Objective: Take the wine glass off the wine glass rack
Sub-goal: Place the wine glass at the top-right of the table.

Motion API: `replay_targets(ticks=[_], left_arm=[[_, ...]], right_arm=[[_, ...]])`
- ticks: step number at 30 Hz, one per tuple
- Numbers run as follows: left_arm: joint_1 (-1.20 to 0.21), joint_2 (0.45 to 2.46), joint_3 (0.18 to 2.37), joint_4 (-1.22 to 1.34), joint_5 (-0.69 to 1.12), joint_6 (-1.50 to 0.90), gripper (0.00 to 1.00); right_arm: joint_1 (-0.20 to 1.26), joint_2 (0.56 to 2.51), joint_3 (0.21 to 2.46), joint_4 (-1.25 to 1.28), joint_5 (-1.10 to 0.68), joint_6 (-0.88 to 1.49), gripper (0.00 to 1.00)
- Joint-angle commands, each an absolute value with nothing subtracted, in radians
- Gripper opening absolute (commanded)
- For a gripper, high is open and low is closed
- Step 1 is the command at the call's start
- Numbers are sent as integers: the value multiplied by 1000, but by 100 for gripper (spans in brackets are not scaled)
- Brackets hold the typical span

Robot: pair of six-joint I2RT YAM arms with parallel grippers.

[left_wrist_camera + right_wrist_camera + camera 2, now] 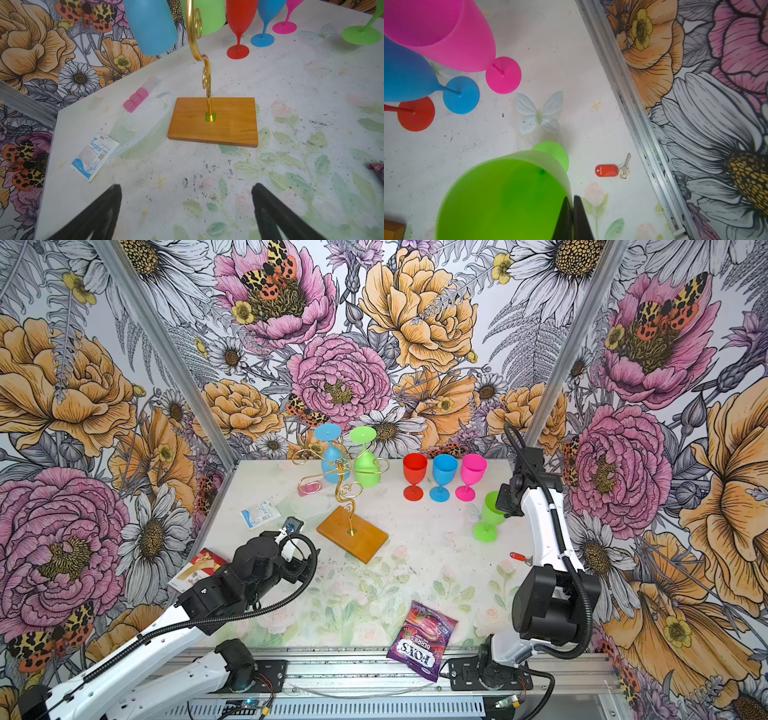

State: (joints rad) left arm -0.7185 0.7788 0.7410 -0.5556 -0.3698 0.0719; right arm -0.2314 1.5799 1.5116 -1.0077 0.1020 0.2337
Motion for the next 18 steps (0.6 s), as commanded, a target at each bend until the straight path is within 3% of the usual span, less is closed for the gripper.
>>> replay_targets(ticks=[1, 11, 18], left_arm=[[-668, 773, 761, -566, -293, 21, 99], [-471, 765, 763, -550, -216, -24, 99], [-417, 770, 765, -544, -179, -31, 99]], right_arm=[[-262, 1594, 1562, -975, 100, 232, 0], [-369, 1663, 1623, -914, 55, 250, 0], [-379, 1761, 1712, -887, 36, 264, 0]])
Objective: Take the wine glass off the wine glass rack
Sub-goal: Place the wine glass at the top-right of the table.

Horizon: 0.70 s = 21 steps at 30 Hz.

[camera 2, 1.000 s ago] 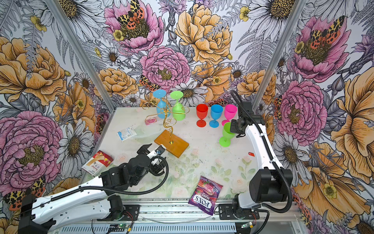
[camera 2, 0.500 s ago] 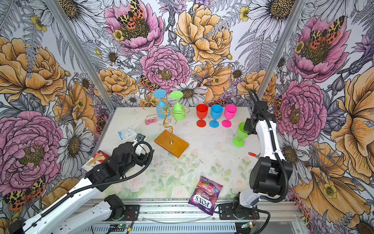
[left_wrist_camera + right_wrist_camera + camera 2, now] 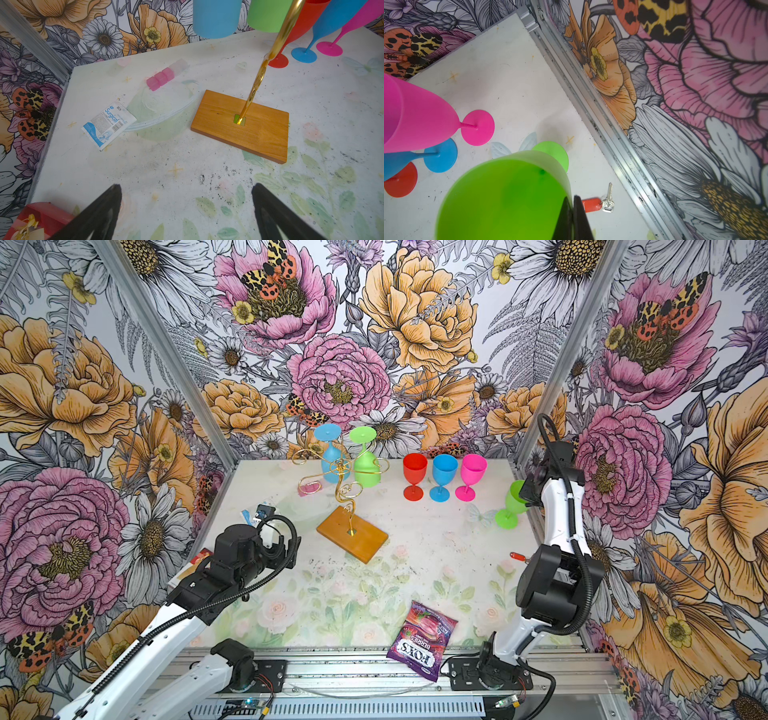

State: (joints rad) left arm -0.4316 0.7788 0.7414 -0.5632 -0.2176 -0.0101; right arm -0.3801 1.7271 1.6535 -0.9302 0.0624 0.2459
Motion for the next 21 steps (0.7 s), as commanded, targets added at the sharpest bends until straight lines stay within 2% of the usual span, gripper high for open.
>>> replay_targets(ticks=[1, 21], left_arm=[[-416, 770, 764, -544, -181, -33, 99], [-387, 740, 748, -543, -245, -49, 99]], right_arm=[[-379, 1781, 1730, -886, 28, 264, 0], [-348, 2099, 2103, -882, 7, 261, 0]])
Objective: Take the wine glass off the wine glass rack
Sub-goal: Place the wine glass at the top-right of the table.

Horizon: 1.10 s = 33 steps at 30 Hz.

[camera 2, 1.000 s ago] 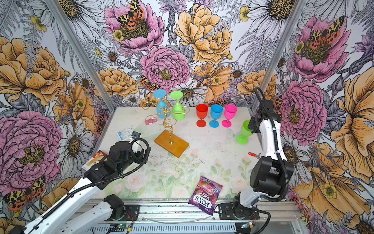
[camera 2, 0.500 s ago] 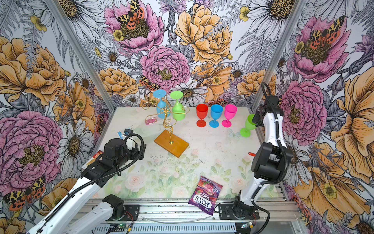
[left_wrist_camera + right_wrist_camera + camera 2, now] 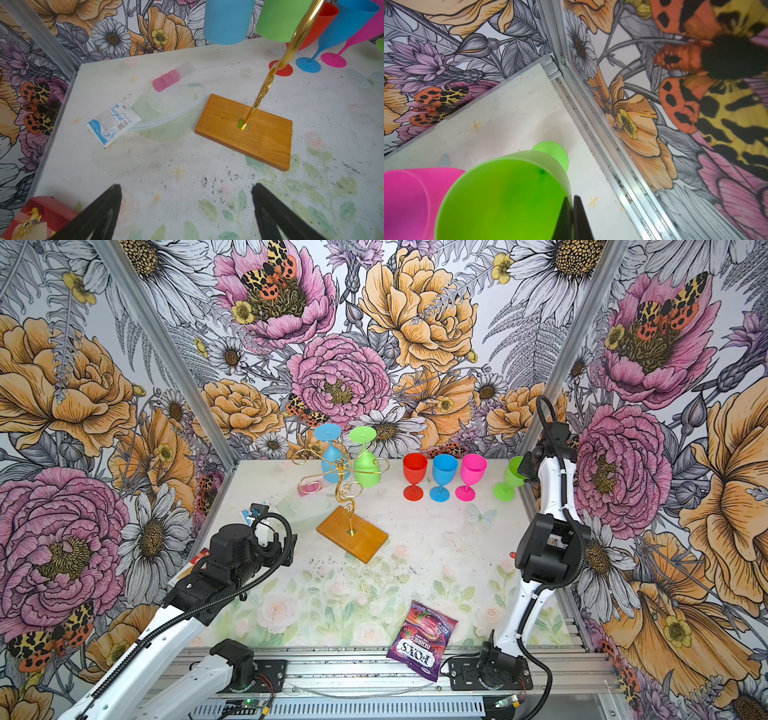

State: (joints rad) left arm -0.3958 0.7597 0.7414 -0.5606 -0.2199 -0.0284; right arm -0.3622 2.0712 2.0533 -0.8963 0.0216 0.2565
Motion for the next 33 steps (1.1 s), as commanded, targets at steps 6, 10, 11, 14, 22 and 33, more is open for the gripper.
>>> replay_targets(ticks=[6, 10, 11, 14, 22, 33], left_arm=[[-388, 726, 741, -543, -255, -54, 99], [-387, 721, 738, -543, -262, -54, 99], [-388, 721, 738, -543, -262, -53, 99], [-388, 721, 737, -543, -265, -50, 99], [-387, 723, 738, -543, -268, -43, 99], [-387, 714, 735, -545, -272, -43, 99]], right_arm=[[-322, 2147, 2154, -888, 1, 261, 0], [-305, 2168, 2172, -888, 11, 260, 0], [-303, 2174, 2176, -888, 13, 261, 0], [-295, 2183, 2182, -891, 23, 258, 0], [-282, 2204, 2169, -896, 47, 256, 0], [-282, 2209, 2168, -899, 60, 257, 0]])
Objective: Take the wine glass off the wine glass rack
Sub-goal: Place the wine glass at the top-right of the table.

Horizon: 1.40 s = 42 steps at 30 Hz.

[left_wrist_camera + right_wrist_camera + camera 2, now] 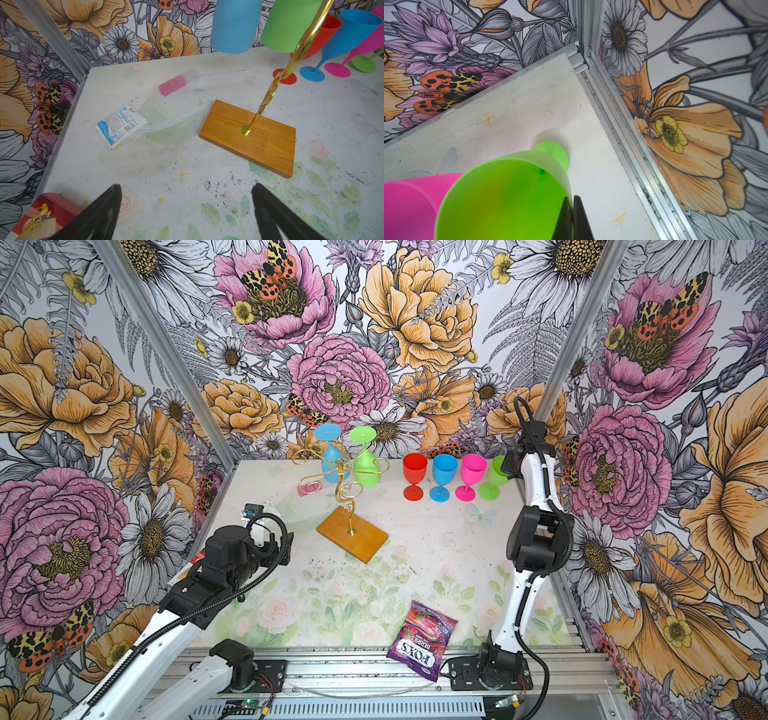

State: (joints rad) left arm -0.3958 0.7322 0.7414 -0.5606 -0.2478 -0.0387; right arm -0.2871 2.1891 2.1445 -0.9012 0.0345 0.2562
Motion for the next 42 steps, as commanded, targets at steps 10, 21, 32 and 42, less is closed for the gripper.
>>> replay_targets(ticks=[10, 21, 32, 42], left_arm=[[-387, 710, 733, -545, -273, -43, 99], [-387, 706, 731, -545, -273, -44, 99], [-387, 701, 731, -546, -272, -46, 99], [-387, 699, 731, -545, -272, -45, 99]], right_arm=[[-281, 2212, 2159, -903, 62, 257, 0], [-281, 2214, 2155, -904, 51, 262, 3], [-280, 2214, 2141, -904, 48, 265, 11], [-279, 2209, 2133, -902, 38, 267, 12]])
